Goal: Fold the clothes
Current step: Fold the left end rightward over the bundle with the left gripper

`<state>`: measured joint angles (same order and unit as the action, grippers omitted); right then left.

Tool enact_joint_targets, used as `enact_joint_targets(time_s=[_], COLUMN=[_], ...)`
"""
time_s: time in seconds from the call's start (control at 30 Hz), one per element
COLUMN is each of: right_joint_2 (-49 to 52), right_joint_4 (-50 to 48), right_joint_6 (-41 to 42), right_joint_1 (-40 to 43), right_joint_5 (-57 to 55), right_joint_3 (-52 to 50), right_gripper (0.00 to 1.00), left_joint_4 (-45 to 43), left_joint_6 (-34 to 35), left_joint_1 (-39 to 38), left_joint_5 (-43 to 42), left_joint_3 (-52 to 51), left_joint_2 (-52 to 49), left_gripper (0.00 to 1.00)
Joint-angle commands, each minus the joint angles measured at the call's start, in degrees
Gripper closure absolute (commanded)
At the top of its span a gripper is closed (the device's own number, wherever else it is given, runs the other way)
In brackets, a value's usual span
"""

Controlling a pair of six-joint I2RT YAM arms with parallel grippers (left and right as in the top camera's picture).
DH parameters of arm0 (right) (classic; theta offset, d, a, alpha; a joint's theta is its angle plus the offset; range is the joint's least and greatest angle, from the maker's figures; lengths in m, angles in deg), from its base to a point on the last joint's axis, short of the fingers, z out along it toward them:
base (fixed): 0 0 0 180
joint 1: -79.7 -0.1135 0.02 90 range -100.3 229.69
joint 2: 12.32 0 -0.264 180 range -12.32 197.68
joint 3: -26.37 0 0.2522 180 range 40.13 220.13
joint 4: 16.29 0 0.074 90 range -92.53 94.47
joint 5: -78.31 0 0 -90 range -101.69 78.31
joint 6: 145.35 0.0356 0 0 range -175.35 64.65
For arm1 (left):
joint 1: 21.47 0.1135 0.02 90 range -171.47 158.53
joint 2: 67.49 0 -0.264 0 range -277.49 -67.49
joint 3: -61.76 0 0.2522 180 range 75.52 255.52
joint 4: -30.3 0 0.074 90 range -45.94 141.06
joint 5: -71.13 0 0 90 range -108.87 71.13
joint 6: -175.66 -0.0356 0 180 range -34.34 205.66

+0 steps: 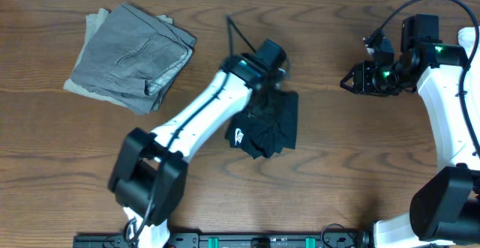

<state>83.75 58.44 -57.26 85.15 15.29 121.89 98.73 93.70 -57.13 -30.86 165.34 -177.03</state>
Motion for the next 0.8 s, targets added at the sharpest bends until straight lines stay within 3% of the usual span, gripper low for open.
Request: enact_joint_targets(time_s=[0.0, 0.03, 0.07, 0.17, 0.4, 0.57, 0.67, 0.77], right_joint_2=[-1.4, -1.4, -1.4, -1.3, -1.3, -1.3, -1.3, -1.4], right_joint_4=[0.2, 0.2, 0.2, 0.2, 0.4, 0.2, 0.1, 0.1], right_joint_6=[-0.8, -0.8, -0.8, -0.8, -0.8, -0.8, -0.8, -0.8], right_joint_1=[0.5, 0.5, 0.5, 0.5, 0.5, 0.5, 0.5, 0.5], right_joint_5=[0.0, 0.0, 0.0, 0.0, 0.0, 0.0, 0.0, 0.0], right_joint_3=[1.3, 1.3, 1.3, 1.3, 1.3, 1.3, 1.3, 1.3], right_gripper=[0.60, 0.60, 0.60, 0.60, 0.60, 0.60, 0.60, 0.60], left_joint_4=[3.6, 5.1, 6.2, 6.3, -6.0, -10.2, -18.6, -27.7], left_joint_6=[0.2, 0.3, 0.5, 0.6, 0.6, 0.6, 0.6, 0.6], left_joint_1=[3.4, 4.3, 5.1, 7.0, 8.8, 7.8, 6.4, 4.2], left_joint_5=[2.2, 2.2, 2.2, 2.2, 1.2, -10.1, -17.6, -19.5], left_joint_3=[1.3, 1.1, 0.6, -2.1, -11.6, -12.2, -12.2, -12.2], left_joint_2=[2.5, 2.5, 2.5, 2.4, 1.2, 0.2, 0.2, 0.2], left_gripper=[0.70, 0.87, 0.94, 0.94, 0.94, 0.94, 0.94, 0.94])
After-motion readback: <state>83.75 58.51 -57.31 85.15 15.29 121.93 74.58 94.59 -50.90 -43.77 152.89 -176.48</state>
